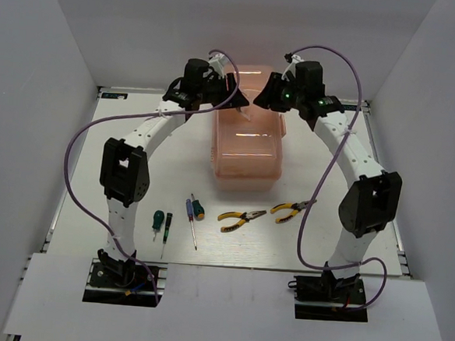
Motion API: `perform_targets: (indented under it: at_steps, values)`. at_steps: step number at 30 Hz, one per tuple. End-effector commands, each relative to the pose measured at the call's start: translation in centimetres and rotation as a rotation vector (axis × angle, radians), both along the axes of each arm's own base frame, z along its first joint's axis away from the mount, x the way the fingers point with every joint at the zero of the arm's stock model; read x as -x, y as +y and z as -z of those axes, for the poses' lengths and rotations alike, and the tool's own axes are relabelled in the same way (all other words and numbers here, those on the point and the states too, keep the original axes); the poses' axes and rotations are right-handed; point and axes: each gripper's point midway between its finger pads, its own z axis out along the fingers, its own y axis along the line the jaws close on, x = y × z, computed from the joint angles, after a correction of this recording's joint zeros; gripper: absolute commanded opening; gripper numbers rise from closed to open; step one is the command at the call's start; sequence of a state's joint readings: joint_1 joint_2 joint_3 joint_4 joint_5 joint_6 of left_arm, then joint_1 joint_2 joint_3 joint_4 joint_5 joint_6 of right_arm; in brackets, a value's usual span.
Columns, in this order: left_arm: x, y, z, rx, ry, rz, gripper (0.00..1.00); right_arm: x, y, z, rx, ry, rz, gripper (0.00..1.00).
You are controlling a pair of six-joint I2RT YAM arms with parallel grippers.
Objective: Sort the tools into containers
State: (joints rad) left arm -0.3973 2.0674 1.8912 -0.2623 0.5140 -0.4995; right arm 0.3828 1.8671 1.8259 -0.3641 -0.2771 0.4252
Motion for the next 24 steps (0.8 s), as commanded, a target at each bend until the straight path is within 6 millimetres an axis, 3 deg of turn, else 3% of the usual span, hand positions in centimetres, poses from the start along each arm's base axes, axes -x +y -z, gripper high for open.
perform_targets:
  at_steps: [1, 2, 3, 5, 6, 10, 18, 24]
  values:
    - [-0.5, 1.5, 4.7, -0.089, 0.128, -0.065, 0.55, 0.6, -3.0, -1.7, 0.112, -0.104, 0.056, 0.45]
    - [-0.8, 1.4, 4.8, -0.088, 0.126, -0.065, 0.55, 0.9, -3.7, -0.3, 0.144, -0.085, 0.070, 0.45]
    - [-0.9, 1.3, 5.3, -0.091, 0.134, -0.065, 0.55, 1.0, -4.8, -1.1, 0.156, -0.108, 0.090, 0.45]
    - [-1.2, 1.4, 5.4, -0.095, 0.131, -0.073, 0.55, 1.6, -5.9, 0.5, 0.193, -0.087, 0.109, 0.47]
    - [-1.0, 1.4, 5.6, -0.099, 0.141, -0.073, 0.55, 1.5, -6.9, 0.3, 0.199, -0.093, 0.127, 0.47]
    - [-1.1, 1.4, 6.1, -0.103, 0.149, -0.072, 0.53, 1.7, -9.8, 3.6, 0.224, -0.010, 0.169, 0.48]
    - [-0.9, 1.3, 6.4, -0.103, 0.159, -0.064, 0.48, 1.1, -11.6, 8.9, 0.162, 0.137, 0.144, 0.59]
    - [-0.9, 1.3, 6.4, -0.103, 0.159, -0.064, 0.45, -0.2, -12.0, 10.7, 0.147, 0.168, 0.138, 0.60]
